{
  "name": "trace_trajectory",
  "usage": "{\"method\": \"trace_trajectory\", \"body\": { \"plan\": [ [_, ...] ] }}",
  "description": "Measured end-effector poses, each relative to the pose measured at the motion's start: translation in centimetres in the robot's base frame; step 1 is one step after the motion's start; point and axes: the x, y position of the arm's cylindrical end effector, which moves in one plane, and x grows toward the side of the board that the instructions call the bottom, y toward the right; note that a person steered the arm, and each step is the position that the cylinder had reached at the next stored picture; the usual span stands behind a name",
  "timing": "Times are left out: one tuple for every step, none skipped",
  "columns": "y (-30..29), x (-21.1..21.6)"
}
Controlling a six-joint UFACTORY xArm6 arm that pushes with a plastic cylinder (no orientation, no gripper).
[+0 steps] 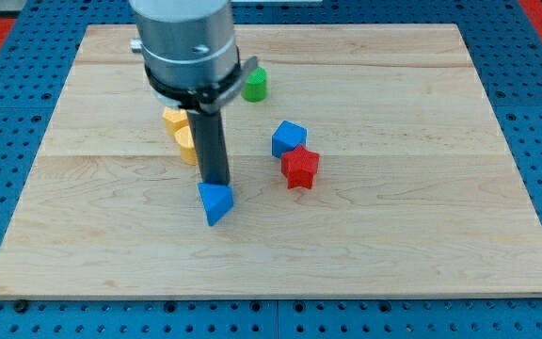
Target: Move the blue triangle close to the bottom left of the red star
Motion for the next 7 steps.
{"method": "trace_trajectory", "body": {
  "plan": [
    [-2.8, 0.0],
    [-10.2, -0.8],
    [-13.5, 1.5],
    [-11.5, 4.6],
    [-7.8, 4.7],
    [-3.1, 4.7],
    [3.3, 4.7]
  ]
}}
